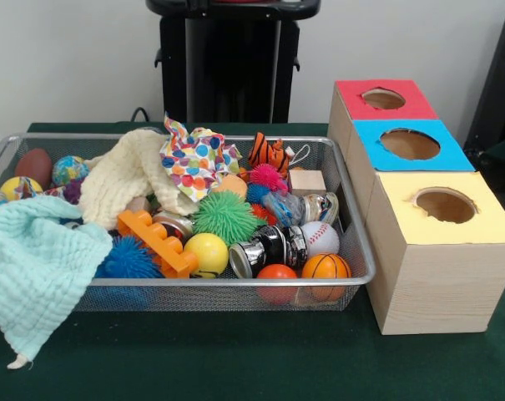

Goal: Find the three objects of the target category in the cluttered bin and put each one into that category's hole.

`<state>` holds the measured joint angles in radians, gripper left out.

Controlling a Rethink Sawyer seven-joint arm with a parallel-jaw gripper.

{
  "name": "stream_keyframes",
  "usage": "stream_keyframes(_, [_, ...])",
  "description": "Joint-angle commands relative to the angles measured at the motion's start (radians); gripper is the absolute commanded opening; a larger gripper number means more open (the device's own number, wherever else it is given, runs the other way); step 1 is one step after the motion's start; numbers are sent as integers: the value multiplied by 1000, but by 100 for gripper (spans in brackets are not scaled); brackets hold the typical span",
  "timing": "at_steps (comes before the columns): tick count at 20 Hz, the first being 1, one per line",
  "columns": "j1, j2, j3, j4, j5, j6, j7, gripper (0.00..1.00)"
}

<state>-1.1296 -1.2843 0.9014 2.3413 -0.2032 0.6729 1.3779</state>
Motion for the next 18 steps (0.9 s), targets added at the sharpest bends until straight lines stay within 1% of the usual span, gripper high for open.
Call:
stream_keyframes(1, [13,72,60,-108,-92,110,-184,0])
stream_keyframes(4, [13,123,64,-157,-147,106,-207,0])
stream_keyframes(5, [18,164,55,-186,-175,115,-218,0])
stream_keyframes(7, [47,255,10,-250,-217,163,-205,0])
stream_keyframes(9, [48,322,6,-301,-249,153,-233,0])
stream_keyframes(10, [60,361,-22,-328,-258,166,-204,0])
stream_keyframes(12, [98,422,-83,-386,-276,234,-134,0])
stream_keyframes(14, [126,460,-123,-436,-289,257,-84,0])
stream_keyframes(15, [145,465,-149,-456,-295,271,-40,0])
stream_keyframes(18, [151,488,-164,-494,-309,156,0,0])
